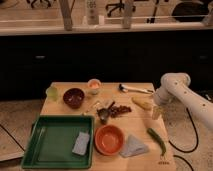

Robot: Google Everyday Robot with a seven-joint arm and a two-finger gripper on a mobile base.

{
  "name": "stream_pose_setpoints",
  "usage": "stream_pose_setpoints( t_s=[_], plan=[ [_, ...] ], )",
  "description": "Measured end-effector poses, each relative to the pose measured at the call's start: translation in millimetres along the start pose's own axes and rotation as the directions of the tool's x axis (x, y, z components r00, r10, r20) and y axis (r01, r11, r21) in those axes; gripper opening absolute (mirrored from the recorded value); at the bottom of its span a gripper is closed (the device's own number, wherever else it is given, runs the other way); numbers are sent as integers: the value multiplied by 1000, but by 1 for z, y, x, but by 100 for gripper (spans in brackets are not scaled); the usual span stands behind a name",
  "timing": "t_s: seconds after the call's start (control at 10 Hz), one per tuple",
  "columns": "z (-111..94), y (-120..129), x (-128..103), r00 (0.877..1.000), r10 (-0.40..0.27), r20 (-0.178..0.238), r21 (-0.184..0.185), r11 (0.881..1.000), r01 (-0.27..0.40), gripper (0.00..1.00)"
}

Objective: Place banana in red bowl

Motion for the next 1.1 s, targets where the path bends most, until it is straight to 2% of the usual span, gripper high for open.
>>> stream_pose_setpoints(
  t_s=[1.1],
  plan=[
    [17,-1,-6,999,-52,4,-11,999,52,80]
  ],
)
